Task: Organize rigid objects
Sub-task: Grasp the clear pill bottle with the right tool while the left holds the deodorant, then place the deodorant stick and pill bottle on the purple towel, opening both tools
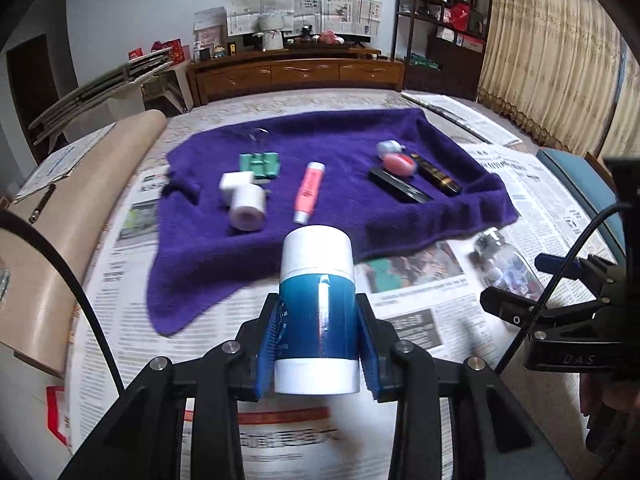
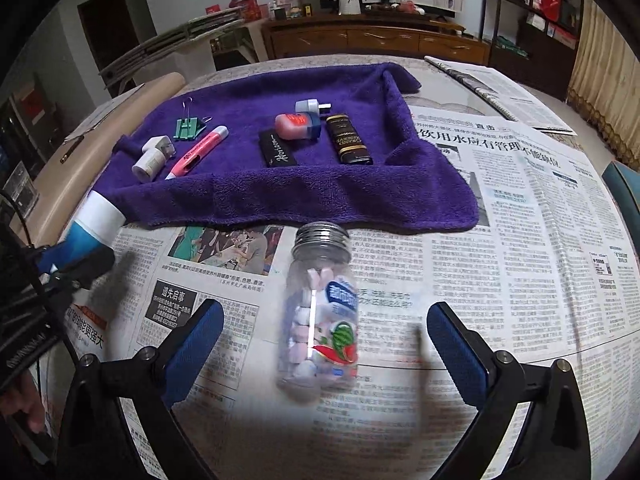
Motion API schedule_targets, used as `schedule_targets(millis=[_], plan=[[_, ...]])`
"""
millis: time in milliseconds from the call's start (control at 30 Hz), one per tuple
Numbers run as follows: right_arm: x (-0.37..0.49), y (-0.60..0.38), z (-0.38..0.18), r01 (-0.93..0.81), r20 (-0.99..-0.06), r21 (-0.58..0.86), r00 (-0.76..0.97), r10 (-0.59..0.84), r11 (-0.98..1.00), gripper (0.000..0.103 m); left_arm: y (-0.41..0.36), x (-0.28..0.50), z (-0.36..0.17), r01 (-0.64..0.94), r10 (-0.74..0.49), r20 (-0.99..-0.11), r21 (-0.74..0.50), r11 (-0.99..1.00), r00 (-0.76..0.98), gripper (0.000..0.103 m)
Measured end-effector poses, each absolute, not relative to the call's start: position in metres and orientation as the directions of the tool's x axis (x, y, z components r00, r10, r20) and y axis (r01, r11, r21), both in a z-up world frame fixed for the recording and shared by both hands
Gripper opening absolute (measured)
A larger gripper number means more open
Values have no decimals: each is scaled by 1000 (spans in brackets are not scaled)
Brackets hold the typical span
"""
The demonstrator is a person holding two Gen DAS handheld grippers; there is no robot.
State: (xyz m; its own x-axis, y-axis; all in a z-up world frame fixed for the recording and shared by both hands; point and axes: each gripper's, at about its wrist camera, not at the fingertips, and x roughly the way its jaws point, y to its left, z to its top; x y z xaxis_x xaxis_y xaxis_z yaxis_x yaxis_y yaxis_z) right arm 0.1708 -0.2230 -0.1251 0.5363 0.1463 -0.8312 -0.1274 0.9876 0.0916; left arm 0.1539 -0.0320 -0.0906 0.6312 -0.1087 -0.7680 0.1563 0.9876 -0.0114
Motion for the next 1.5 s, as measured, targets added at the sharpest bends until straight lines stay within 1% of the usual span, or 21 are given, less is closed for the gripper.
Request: schedule_targets(millis=[100, 167, 200, 300, 567, 667, 700, 733, 767, 867, 1067, 1267, 1500], plan=[[172, -215, -129, -118, -833, 65, 540, 119, 991, 99, -18, 157, -91, 141, -119, -766, -38, 989, 631, 34], [174, -214, -132, -107, -835, 67, 538, 114, 992, 91, -12, 158, -92, 135, -132, -770, -60, 989, 625, 34], [175, -214, -134, -96, -839, 65, 534, 107, 993, 84, -10, 158, -93, 134, -139, -770, -70, 989, 623, 34], [173, -212, -134, -89, -840, 19, 538, 64, 996, 74, -7, 157, -93, 132, -145, -767, -79, 988, 625, 34], [163, -212, -136, -123, -834, -20, 549, 52, 992, 73, -9, 153, -86, 147, -159, -752, -83, 986, 639, 34], [163, -214, -134, -128, -839, -17, 541, 56, 992, 68, -7, 153, -87, 145, -158, -755, -84, 986, 636, 34], [162, -215, -132, -126, -841, -15, 538, 55, 992, 58, -6, 154, -87, 142, -157, -757, -86, 986, 634, 34], [161, -217, -131, -125, -842, -9, 536, 60, 992, 43, -6, 154, -87, 140, -156, -758, -86, 986, 633, 34], [161, -219, -130, -124, -841, -7, 537, 61, 992, 41, -5, 154, -88, 138, -155, -758, -86, 987, 633, 34], [162, -214, -129, -134, -834, -38, 550, 43, 990, 40, -6, 154, -88, 142, -157, -757, -85, 986, 634, 34], [159, -222, -128, -151, -826, 10, 555, 94, 988, 40, -7, 153, -89, 150, -158, -756, -80, 985, 635, 34], [147, -224, -111, -174, -799, 33, 586, 131, 984, 40, -6, 153, -86, 150, -161, -751, -83, 985, 641, 34], [147, -232, -96, -187, -788, 65, 593, 165, 980, 40, -6, 158, -76, 151, -157, -744, -76, 986, 650, 34]])
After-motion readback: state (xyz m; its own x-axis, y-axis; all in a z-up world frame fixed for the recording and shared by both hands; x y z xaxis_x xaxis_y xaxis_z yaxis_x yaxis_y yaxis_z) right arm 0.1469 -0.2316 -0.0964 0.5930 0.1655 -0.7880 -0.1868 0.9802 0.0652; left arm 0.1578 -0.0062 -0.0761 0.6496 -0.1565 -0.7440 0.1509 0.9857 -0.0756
